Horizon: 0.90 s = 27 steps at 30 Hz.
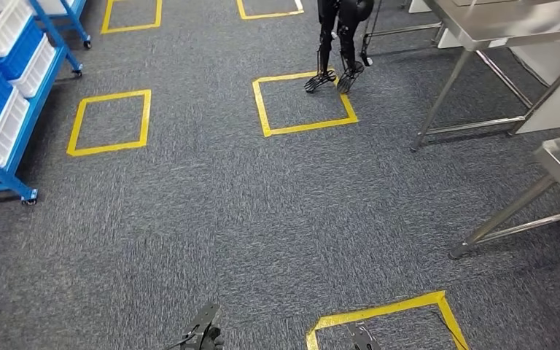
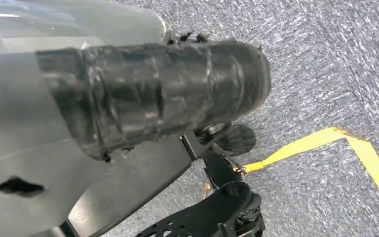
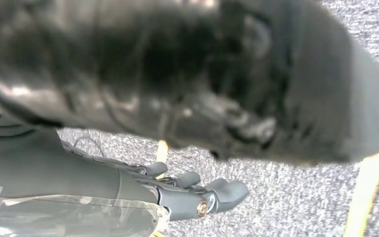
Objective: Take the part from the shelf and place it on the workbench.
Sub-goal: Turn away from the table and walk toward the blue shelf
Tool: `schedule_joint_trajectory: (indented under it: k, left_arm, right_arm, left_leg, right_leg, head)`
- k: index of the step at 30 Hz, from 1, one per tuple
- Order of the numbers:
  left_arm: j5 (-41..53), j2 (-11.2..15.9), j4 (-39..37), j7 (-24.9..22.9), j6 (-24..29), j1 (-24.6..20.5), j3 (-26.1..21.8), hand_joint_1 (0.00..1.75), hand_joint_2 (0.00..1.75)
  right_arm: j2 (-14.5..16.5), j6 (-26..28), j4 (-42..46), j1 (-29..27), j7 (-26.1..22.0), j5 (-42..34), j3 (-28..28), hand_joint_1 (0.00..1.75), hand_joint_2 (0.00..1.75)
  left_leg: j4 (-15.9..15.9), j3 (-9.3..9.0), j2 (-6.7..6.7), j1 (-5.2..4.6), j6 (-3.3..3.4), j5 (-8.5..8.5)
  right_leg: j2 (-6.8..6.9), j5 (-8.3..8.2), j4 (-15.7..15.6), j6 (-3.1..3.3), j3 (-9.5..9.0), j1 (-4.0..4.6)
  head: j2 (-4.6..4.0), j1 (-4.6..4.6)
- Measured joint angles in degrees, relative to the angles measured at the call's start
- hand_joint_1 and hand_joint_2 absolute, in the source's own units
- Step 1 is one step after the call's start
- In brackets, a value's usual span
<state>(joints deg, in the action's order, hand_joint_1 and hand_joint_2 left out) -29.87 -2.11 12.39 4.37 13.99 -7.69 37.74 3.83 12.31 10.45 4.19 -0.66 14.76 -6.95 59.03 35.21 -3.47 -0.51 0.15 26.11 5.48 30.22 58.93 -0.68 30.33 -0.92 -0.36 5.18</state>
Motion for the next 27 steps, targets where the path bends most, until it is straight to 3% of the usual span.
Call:
schedule_joint_trajectory:
  k: [2,4,6,7,8,9,11,13,15,16,17,19,21,23,24,25,27]
  left_arm:
    - [-0.3,0.0,0.0,-0.7,0.1,-0.2,0.3,0.0,0.0]
    - [-0.6,-0.1,0.2,-2.1,0.4,-0.8,0.5,0.0,0.0]
    - [-1.0,-0.3,0.4,-3.4,0.8,-2.2,0.6,0.0,0.0]
    - [-1.2,-0.4,0.5,-4.0,0.9,-2.8,0.6,0.0,0.0]
    - [-1.5,-0.5,0.6,-4.4,1.0,-3.3,0.6,0.0,0.0]
    - [-1.6,-0.5,0.7,-4.8,1.0,-3.5,0.6,0.0,0.0]
    - [-1.9,-0.5,0.8,-5.3,1.4,-3.9,0.6,0.0,0.0]
    - [-2.4,-0.5,1.0,-5.8,2.0,-4.7,0.6,0.0,0.0]
    - [-3.1,-0.5,1.1,-6.5,2.6,-6.0,0.6,0.0,0.0]
    - [-3.4,-0.5,1.1,-6.9,2.8,-6.5,0.6,0.0,0.0]
    - [-3.7,-0.5,1.1,-7.3,3.0,-6.9,0.6,0.0,0.0]
    - [-4.4,-0.4,1.1,-8.1,3.3,-7.7,0.6,0.0,0.0]
    - [-5.1,-0.3,1.1,-9.0,3.5,-9.1,0.6,0.0,0.0]
    - [-5.8,-0.3,1.1,-10.1,3.8,-10.8,0.6,0.0,0.0]
    - [-6.2,-0.2,1.1,-10.6,3.8,-11.5,0.6,0.0,0.0]
    - [-6.5,0.0,1.1,-11.2,3.9,-12.2,0.6,0.0,0.0]
    - [-7.2,0.4,1.1,-12.3,3.9,-13.8,0.6,0.0,0.0]
  right_arm:
    - [0.0,-0.4,0.0,0.1,0.1,0.1,-0.1,0.0,0.0]
    - [-0.1,-1.2,0.0,0.2,0.6,0.4,-0.3,0.0,0.0]
    - [-0.3,-2.1,0.0,0.1,1.2,0.8,-0.5,0.0,0.0]
    - [-0.4,-2.4,0.0,0.0,1.4,1.1,-0.6,0.0,0.0]
    - [-0.4,-2.7,0.0,-0.2,1.6,1.3,-0.7,0.0,0.0]
    - [-0.4,-2.8,0.0,-0.3,1.8,1.6,-0.8,0.0,0.0]
    - [-0.4,-2.9,0.0,-0.2,2.0,1.9,-1.3,0.0,0.0]
    - [-0.5,-2.9,0.0,-0.1,2.0,2.3,-1.8,0.0,0.0]
    - [-0.5,-3.1,0.0,0.0,2.0,2.8,-2.4,0.0,0.0]
    - [-0.5,-3.3,0.0,0.0,2.0,3.0,-2.7,0.0,0.0]
    - [-0.5,-3.5,0.0,0.0,2.0,3.3,-3.1,0.0,0.0]
    - [-0.5,-3.9,0.0,0.1,2.1,3.7,-3.6,0.0,0.0]
    - [-0.6,-4.2,0.0,0.2,2.2,4.2,-4.4,0.0,0.0]
    - [-0.5,-4.7,0.0,0.2,2.7,4.6,-5.3,0.0,0.0]
    - [-0.5,-4.9,0.0,0.3,2.9,4.8,-5.7,0.0,0.0]
    - [-0.5,-5.1,0.0,0.4,3.2,5.0,-6.1,0.0,0.0]
    - [-0.3,-5.1,0.0,0.9,3.9,5.4,-7.0,0.0,0.0]
  left_leg:
    - [-0.5,-0.12,1.21,0.15,0.6,-0.25]
    - [-1.3,-0.57,2.36,0.45,1.3,-0.6]
    - [-1.6,-0.71,3.74,0.48,1.82,-0.74]
    - [-1.5,-0.69,4.54,0.44,2.0,-0.74]
    - [-1.5,-0.69,5.45,0.4,2.03,-0.71]
    - [-1.4,-0.71,6.3,0.4,2.01,-0.67]
    - [-0.9,-0.7,7.86,0.51,1.76,-0.49]
    - [-0.1,-0.3,9.29,0.52,1.18,-0.17]
    - [0.2,0.21,10.47,0.57,0.48,-0.11]
    - [0.1,0.4,10.98,0.68,0.14,-0.2]
    - [0.2,0.53,10.99,0.78,-0.13,-0.18]
    - [2.5,1.7,8.72,0.7,-0.65,1.2]
    - [9.3,4.97,5.36,0.61,-1.06,4.43]
    - [15.4,8.22,4.09,0.69,-1.25,6.34]
    - [15.7,8.48,3.9,0.7,-1.21,5.75]
    - [13.8,7.58,3.65,0.66,-1.05,4.21]
    - [6.1,3.56,1.53,0.2,-0.31,0.43]
  right_leg:
    - [0.38,0.25,-0.2,-0.65,-0.4,-0.02]
    - [-1.83,1.91,1.9,-1.03,0.39,-0.11]
    - [-4.63,5.2,8.8,-0.94,3.91,-0.09]
    - [-5.16,6.51,12.7,-0.87,6.09,-0.06]
    - [-5.37,6.93,15.4,-0.85,7.78,-0.06]
    - [-5.45,6.1,15.9,-0.84,8.46,-0.11]
    - [-6.13,1.78,10.2,-0.85,6.57,-0.38]
    - [-8.17,-1.04,3.6,-0.8,3.91,-0.68]
    - [-8.96,-1.14,1.7,-0.42,3.21,-0.56]
    - [-8.31,-1.27,1.6,-0.03,3.1,-0.46]
    - [-7.76,-1.39,1.4,0.37,2.9,-0.44]
    - [-6.67,-1.65,0.9,1.08,2.41,-0.56]
    - [-5.3,-1.62,0.8,1.49,2.22,-0.4]
    - [-3.64,-1.39,0.8,1.72,2.1,-0.17]
    - [-2.88,-1.24,0.8,1.76,1.97,-0.1]
    - [-2.2,-1.06,0.8,1.75,1.75,-0.06]
    - [-0.96,-0.6,0.8,1.6,1.14,0.08]
  head:
    - [0.01,-0.05]
    - [0.01,-0.28]
    - [0.0,-0.6]
    - [0.0,-0.69]
    - [0.0,-0.72]
    - [-0.01,-0.72]
    - [-0.01,-0.72]
    - [0.01,-0.77]
    - [0.01,-0.88]
    - [0.01,-0.92]
    - [0.0,-0.93]
    - [0.0,-0.63]
    - [0.0,-0.29]
    - [0.0,-0.25]
    - [0.0,-0.25]
    - [0.0,-0.24]
    - [0.01,-0.26]
